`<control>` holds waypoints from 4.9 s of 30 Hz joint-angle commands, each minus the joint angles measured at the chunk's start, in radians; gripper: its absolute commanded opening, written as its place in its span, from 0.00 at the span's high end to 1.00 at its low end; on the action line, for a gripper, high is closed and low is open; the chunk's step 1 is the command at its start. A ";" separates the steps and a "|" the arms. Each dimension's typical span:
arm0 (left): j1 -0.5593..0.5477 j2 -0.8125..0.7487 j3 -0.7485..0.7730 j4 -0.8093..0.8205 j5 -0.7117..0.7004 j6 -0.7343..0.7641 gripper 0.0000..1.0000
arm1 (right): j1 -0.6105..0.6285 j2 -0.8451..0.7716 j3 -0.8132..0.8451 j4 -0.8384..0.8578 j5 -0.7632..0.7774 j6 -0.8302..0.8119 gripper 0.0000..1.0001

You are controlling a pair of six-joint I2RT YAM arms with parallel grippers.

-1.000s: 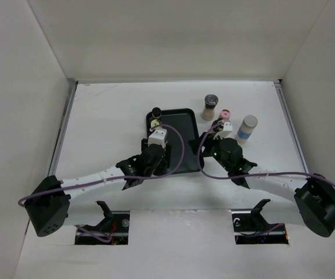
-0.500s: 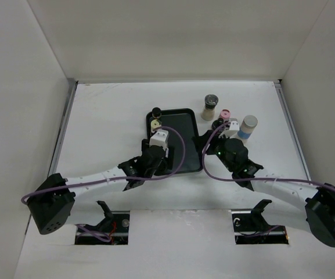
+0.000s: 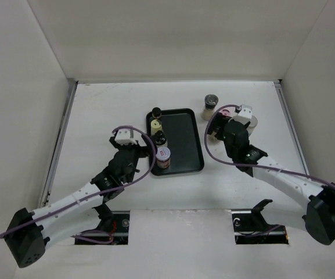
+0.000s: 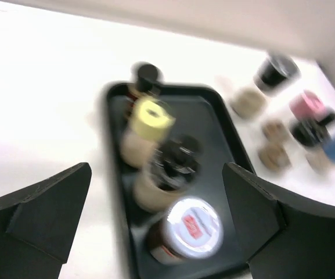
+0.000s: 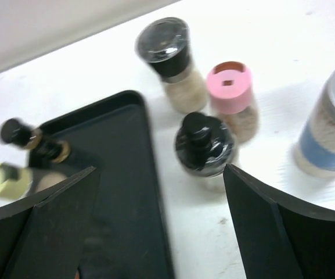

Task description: Organize the condiment bottles

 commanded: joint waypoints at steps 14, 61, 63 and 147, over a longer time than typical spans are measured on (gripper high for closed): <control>0.288 -0.036 -0.234 0.261 0.004 -0.201 0.00 | -0.107 0.393 0.243 -0.079 0.030 -0.039 0.06; 0.346 0.099 -0.260 0.340 0.091 -0.256 0.00 | 0.019 0.802 0.790 -0.056 -0.153 -0.178 0.18; 0.346 0.099 -0.259 0.338 0.097 -0.256 0.00 | 0.016 0.765 0.789 -0.062 -0.173 -0.190 0.14; 0.372 0.104 -0.268 0.346 0.114 -0.274 0.00 | 0.106 0.625 0.490 0.119 -0.075 -0.270 0.29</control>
